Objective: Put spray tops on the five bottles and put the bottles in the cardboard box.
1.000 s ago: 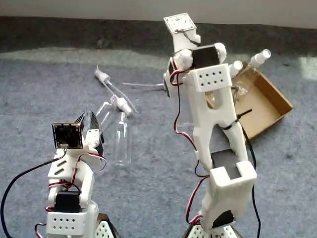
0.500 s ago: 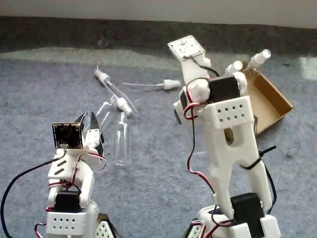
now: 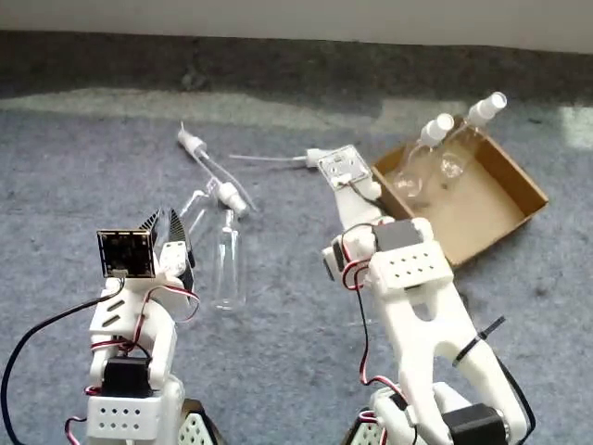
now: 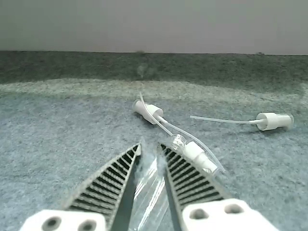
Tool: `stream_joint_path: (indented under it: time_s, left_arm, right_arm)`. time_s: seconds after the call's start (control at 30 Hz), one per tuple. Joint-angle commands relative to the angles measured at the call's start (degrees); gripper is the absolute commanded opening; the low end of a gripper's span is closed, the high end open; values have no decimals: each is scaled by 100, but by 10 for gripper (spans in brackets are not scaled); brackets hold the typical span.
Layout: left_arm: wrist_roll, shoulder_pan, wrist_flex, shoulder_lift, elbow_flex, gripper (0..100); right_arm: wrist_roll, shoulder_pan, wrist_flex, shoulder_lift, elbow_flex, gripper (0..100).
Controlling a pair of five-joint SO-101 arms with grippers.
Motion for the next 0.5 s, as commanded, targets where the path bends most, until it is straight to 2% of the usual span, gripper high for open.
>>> stream_joint_path:
  time_s: [0.0, 0.1, 0.23, 0.47]
  left_arm:
    - [18, 119, -97, -57, -180, 7]
    - [18, 119, -97, -57, -180, 7]
    - [18, 127, -97, -57, -180, 7]
    - [18, 127, -97, -57, -180, 7]
  right_arm:
    - [105, 84, -884, -259, 549, 95]
    - [571, 66, -1165, -224, 936, 95]
    - [826, 57, -1218, -224, 1086, 106]
    - [826, 57, -1218, -224, 1121, 278]
